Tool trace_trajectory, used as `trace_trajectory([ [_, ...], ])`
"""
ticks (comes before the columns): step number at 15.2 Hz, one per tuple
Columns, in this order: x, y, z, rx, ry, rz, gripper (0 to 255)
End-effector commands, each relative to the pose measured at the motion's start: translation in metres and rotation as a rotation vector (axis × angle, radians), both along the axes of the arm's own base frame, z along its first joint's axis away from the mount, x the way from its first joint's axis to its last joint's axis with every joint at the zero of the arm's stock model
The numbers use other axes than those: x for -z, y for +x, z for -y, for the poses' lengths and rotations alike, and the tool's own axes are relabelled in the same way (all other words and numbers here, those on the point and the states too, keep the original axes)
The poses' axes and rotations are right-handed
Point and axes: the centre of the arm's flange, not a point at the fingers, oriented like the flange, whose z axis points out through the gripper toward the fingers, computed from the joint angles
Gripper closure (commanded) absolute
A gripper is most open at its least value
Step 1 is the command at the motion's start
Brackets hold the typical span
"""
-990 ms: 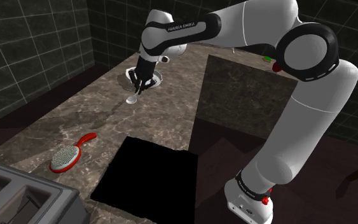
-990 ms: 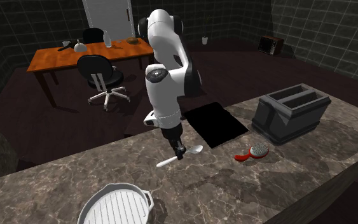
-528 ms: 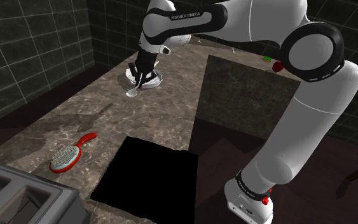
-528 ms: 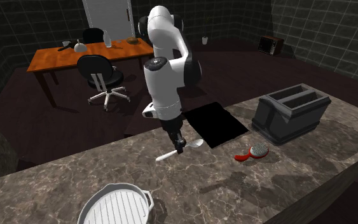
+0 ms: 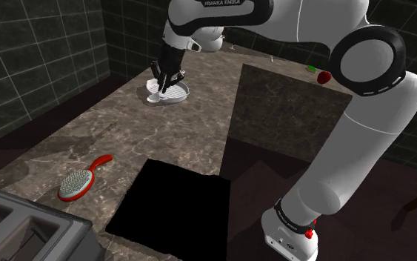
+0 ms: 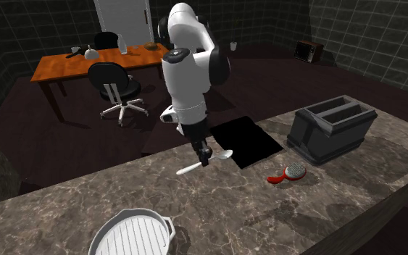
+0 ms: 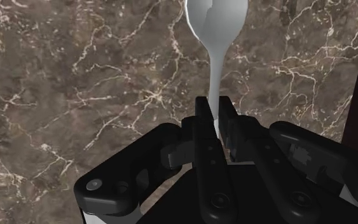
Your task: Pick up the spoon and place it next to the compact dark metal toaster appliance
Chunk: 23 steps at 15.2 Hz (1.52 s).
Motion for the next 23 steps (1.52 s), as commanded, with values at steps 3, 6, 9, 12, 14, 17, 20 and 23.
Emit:
trace_trajectory([
  [3, -0.022, -0.001, -0.001, 0.000, 0.000, -0.001, 255],
  [6, -0.038, -0.001, -0.001, 0.000, 0.000, -0.001, 255],
  [9, -0.054, -0.001, -0.001, 0.000, 0.000, -0.001, 255],
  [12, -0.069, -0.001, -0.001, 0.000, 0.000, -0.001, 255],
  [14, -0.080, -0.001, -0.001, 0.000, 0.000, -0.001, 255],
  [17, -0.096, -0.001, -0.001, 0.000, 0.000, -0.001, 255],
  [20, -0.112, -0.001, -0.001, 0.000, 0.000, -0.001, 255],
  [23, -0.113, -0.021, -0.019, 0.000, 0.000, -0.001, 255],
])
